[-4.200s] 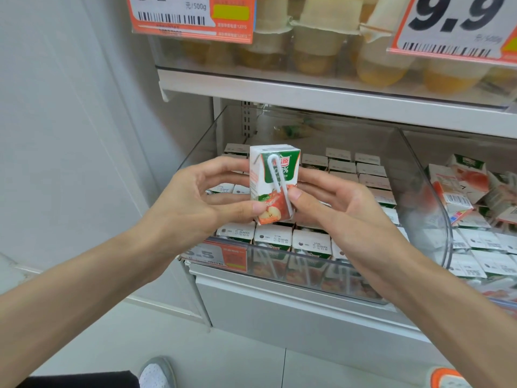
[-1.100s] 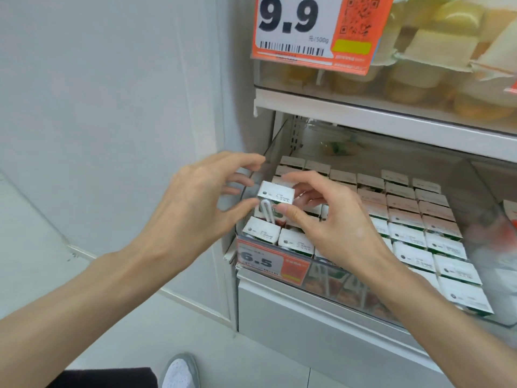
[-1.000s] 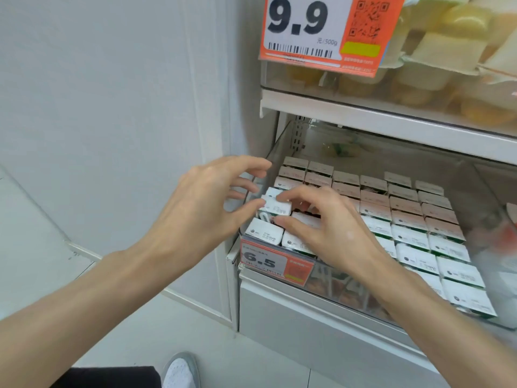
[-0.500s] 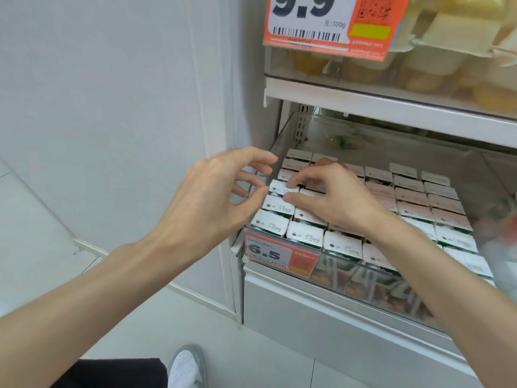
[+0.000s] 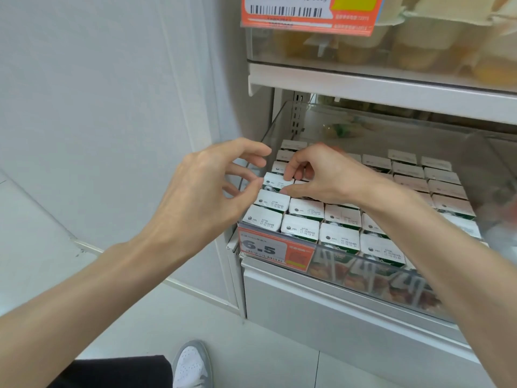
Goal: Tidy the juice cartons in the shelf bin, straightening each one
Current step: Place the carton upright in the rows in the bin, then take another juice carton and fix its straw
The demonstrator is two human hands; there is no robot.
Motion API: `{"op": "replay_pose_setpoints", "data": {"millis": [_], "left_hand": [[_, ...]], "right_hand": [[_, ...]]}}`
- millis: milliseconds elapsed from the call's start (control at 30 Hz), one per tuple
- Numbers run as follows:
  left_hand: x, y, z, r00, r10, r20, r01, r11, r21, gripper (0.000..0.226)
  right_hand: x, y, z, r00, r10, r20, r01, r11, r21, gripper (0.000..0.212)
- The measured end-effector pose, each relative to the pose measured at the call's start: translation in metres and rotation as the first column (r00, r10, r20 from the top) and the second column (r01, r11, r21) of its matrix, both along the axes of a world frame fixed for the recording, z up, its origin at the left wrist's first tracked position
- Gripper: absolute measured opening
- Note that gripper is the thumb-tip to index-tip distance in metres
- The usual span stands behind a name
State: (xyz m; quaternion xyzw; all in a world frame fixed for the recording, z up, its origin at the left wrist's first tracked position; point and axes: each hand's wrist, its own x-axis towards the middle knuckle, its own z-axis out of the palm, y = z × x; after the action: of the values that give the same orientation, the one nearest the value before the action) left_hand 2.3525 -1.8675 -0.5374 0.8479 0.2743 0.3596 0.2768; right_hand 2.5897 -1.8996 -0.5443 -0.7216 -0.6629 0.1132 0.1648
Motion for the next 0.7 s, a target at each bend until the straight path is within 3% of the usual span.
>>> {"op": "replay_pose_setpoints", "data": {"millis": [100,333,500,700], "left_hand": [[0.000,0.000,0.001,1.000,0.002,0.009,-0.002,1.000,-0.007,0.035],[-0.001,0.000,0.000,1.000,-0.001,-0.003,0.001,1.000,-0.008,0.035],[0.000,-0.002,0.001,1.000,-0.019,-0.014,0.019,1.000,-0.020,0.037],[0.010,-0.004,0.001,0.996,-0.084,-0.018,0.085,0.996,0.016,0.065]], "right_hand": [[0.001,-0.003,-0.004,0.998,-0.015,-0.062,0.016,1.000,0.023,0.034],[-0.003,-0.009,-0.004,1.000,-0.021,0.012,0.021,1.000,0.002,0.038],[-0.001,-0.023,0.005,0.976,0.009,-0.216,0.025,0.988,0.153,0.021],[-0.009,-0.068,0.018,0.897,0.134,-0.420,0.062,0.905,0.421,0.026]]}}
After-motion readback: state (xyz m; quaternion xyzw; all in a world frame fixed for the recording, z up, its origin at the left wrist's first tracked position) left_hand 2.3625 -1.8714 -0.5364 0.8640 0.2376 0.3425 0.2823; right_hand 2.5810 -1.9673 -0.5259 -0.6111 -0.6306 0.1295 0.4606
